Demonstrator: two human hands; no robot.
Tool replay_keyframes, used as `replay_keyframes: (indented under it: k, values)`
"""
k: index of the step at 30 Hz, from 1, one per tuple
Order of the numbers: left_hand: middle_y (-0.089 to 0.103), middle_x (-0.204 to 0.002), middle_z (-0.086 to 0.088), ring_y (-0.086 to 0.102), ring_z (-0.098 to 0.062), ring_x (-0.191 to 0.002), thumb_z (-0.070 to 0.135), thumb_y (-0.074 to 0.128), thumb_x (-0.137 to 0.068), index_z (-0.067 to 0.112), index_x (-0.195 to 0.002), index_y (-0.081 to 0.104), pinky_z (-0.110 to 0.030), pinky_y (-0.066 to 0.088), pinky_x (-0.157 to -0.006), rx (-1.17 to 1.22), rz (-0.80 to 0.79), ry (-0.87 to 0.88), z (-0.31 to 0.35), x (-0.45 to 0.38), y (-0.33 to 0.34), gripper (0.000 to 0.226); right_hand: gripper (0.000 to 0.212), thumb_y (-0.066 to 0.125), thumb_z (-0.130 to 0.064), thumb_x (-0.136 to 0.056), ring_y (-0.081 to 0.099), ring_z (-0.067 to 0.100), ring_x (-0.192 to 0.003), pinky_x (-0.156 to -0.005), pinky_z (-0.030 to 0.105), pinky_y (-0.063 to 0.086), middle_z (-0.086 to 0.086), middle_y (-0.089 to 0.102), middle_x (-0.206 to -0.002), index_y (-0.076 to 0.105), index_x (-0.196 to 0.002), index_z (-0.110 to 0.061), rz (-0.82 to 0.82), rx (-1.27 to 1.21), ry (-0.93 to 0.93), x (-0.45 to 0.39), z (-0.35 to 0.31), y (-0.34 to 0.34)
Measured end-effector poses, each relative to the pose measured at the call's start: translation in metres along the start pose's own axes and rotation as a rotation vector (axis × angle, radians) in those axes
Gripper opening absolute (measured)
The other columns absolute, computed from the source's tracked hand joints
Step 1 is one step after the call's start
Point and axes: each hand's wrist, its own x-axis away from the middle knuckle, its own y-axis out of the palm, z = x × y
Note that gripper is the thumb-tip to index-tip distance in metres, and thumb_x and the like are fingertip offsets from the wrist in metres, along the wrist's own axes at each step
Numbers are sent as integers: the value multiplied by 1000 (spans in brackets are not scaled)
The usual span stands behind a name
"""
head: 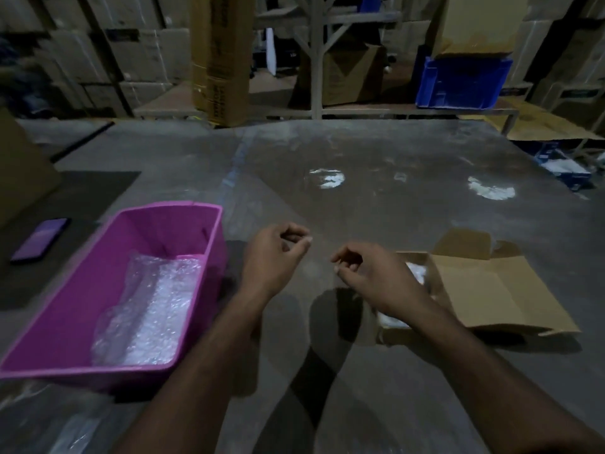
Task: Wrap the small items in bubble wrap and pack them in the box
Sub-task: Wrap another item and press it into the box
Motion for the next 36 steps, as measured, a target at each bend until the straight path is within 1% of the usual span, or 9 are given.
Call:
replay_keyframes:
  k: [5,9,14,19,22,25,27,31,36]
  values:
    - [75,-84,9,69,-1,-73,22,76,-89,18,-97,76,-24,57,-68,40,206,-69,-37,9,-79,8,5,70,-26,-91,63,4,-74,-72,31,53,-12,69,-80,73,-93,-28,-56,-131,-68,-19,-51,53]
    - [74,-88,10,69,-7,-81,27,77,-89,20,-99,76,-31,58,-73,-92,265,-158,-80,23,-133,12,3,69,-26,-91,63,4,-74,-70,28,52,-12,70,-82,71,-93,-26,-136,-118,-197,-28,-98,82]
    - [73,-96,10,66,-9,-83,40,77,-87,23,-111,73,-35,57,-76,-308,191,-309,-131,38,-183,30,12,66,-22,-93,66,8,-89,-80,29,52,-9,74,-99,75,-101,-24,-149,-19,-359,-45,-150,120]
    - [70,-105,5,65,-14,-85,35,78,-87,18,-124,66,-31,55,-74,-355,0,-348,-165,47,-203,42,28,58,-8,-90,67,22,-105,-84,36,54,1,73,-111,72,-111,-19,-264,422,-539,-66,-181,180]
    - [72,-110,2,64,-13,-84,31,77,-88,19,-126,66,-28,50,-76,-368,-60,-314,-175,45,-208,42,7,66,-16,-89,66,27,-89,-65,32,48,3,66,-91,62,-90,-10,-467,691,-509,-71,-195,202]
    - [70,-114,2,65,-16,-93,32,76,-90,20,-130,63,-32,53,-83,-375,-113,-299,-180,41,-212,44,31,77,-40,-87,53,15,-62,-50,26,34,-3,55,-72,58,-82,-15,-709,886,-455,-79,-209,212]
    - [70,-117,2,65,-17,-94,33,76,-89,20,-131,62,-31,51,-82,-385,-150,-285,-184,37,-215,46,34,78,-47,-84,49,10,-60,-51,26,35,-7,53,-70,63,-90,-17,-800,926,-395,-83,-216,222]
    - [68,-120,3,65,-18,-98,36,79,-86,23,-134,59,-35,54,-85,-379,-220,-269,-189,30,-221,53,28,68,-40,-93,55,12,-71,-59,26,41,-7,62,-88,67,-111,-19,-783,958,-390,-81,-214,244]
    - [66,-123,4,65,-18,-100,35,80,-85,24,-136,57,-35,55,-85,-352,-279,-242,-191,25,-223,57,26,47,-21,-103,63,19,-106,-72,30,45,-1,65,-120,64,-122,-19,-757,932,-364,-81,-206,258]
